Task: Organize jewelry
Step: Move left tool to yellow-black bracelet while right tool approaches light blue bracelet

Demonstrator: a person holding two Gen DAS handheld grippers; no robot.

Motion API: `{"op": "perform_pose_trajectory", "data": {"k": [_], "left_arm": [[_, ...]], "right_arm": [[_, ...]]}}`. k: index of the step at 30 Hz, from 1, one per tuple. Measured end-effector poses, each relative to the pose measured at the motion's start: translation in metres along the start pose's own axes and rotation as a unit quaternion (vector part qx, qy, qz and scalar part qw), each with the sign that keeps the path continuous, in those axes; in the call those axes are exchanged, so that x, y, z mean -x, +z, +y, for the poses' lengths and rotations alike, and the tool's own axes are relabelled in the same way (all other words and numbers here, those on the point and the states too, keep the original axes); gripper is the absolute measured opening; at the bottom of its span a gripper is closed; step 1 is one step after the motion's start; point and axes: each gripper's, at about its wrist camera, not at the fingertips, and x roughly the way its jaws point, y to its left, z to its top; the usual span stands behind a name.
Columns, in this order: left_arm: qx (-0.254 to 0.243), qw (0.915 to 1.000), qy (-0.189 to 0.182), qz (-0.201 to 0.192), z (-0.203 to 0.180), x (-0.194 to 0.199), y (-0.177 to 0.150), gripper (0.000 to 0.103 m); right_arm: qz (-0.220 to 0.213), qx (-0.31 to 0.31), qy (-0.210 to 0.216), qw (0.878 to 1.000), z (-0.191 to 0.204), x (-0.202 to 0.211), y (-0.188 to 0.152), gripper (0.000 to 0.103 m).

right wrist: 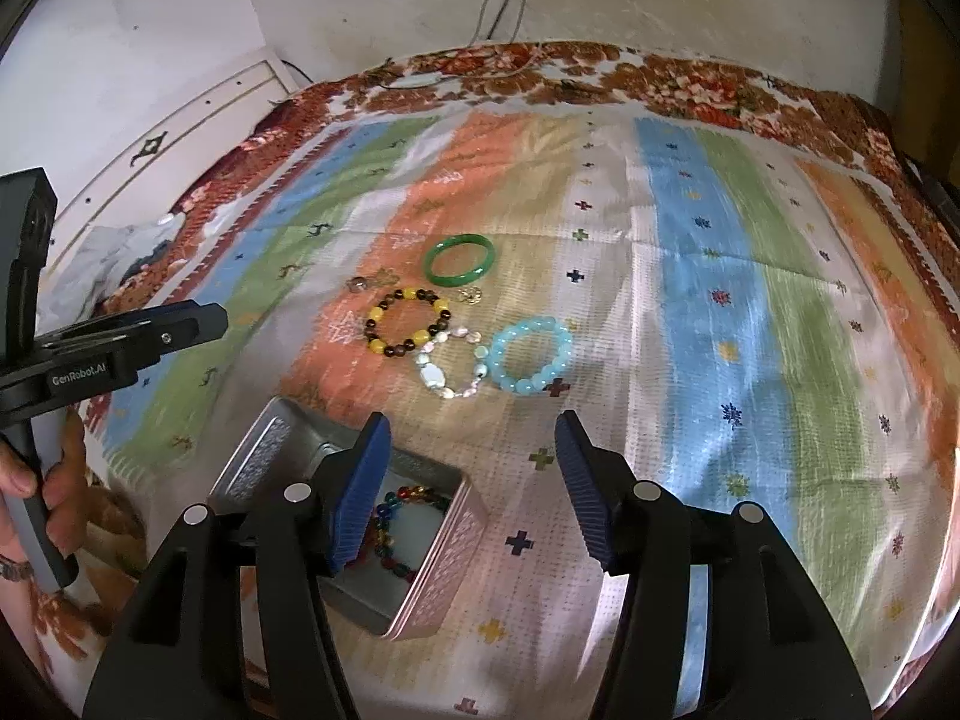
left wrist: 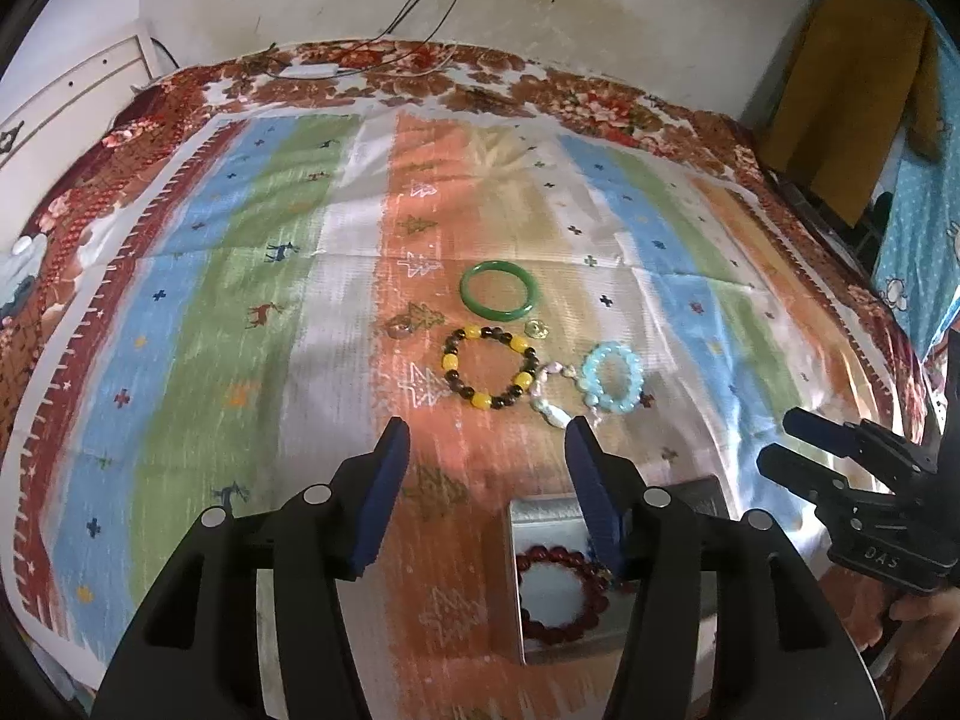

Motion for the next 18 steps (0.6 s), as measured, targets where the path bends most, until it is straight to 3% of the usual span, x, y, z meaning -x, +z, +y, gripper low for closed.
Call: {"op": "perform_pose_trajectory", "data": {"k": [18], "left_arm": [[-0.020,0.9986,0.026,0.043,-0.001,-0.046,0.028,0.054]], "right_arm": [[0.028,-0.022,-0.028,0.999,-0.025,-0.037,0.030,0.057]]}}
